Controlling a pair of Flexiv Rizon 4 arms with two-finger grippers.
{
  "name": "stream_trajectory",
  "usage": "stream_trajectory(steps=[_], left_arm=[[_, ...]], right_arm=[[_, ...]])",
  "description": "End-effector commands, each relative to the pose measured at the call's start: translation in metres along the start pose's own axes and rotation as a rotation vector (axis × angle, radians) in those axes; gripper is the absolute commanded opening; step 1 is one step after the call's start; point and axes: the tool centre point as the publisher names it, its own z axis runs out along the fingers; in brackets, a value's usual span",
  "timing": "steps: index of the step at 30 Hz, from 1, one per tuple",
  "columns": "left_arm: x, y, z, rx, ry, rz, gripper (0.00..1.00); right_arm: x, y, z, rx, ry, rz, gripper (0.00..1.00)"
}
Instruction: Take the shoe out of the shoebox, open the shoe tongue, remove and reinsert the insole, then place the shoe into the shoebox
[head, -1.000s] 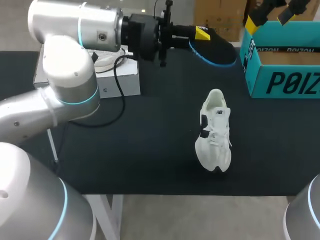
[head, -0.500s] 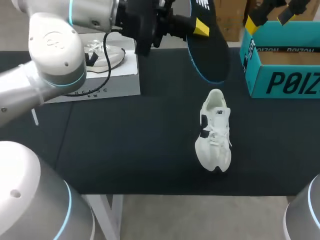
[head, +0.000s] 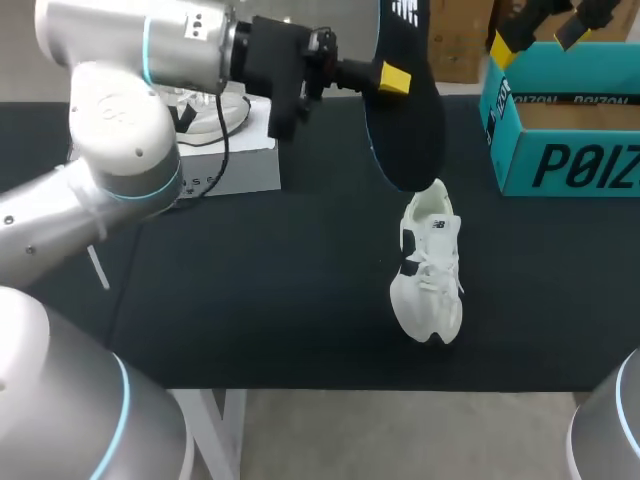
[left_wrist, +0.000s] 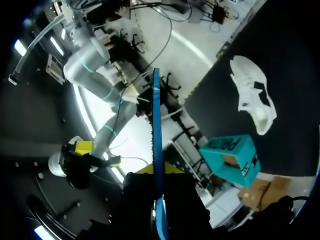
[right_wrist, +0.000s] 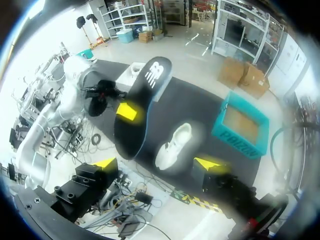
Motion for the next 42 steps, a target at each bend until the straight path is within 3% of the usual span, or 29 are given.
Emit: stream_trajectory(steps=[1, 11, 26, 36, 42], left_arm=[[0.014, 0.003, 0.004, -0.024, -0.049, 0.001, 0.00], [0.027, 0.021, 0.010, -0.011, -0.058, -0.020, 0.00], [0.027, 0.021, 0.010, -0.011, -0.058, -0.020, 0.00], [0.027, 0.021, 0.010, -0.011, -0.058, -0.020, 0.00], [0.027, 0.021, 0.010, -0.011, -0.058, -0.020, 0.00]], right_arm=[[0.000, 0.002, 0.000, 0.004, 0.000, 0.001, 1.00], [0.000, 0.002, 0.000, 0.004, 0.000, 0.001, 1.00], [-0.007, 0.003, -0.004, -0.014, -0.006, 0.001, 1.00], [0.041, 0.009, 0.037, 0.039, 0.105, -0.101, 1.00], [0.019, -0.002, 0.018, 0.008, 0.048, -0.046, 1.00]])
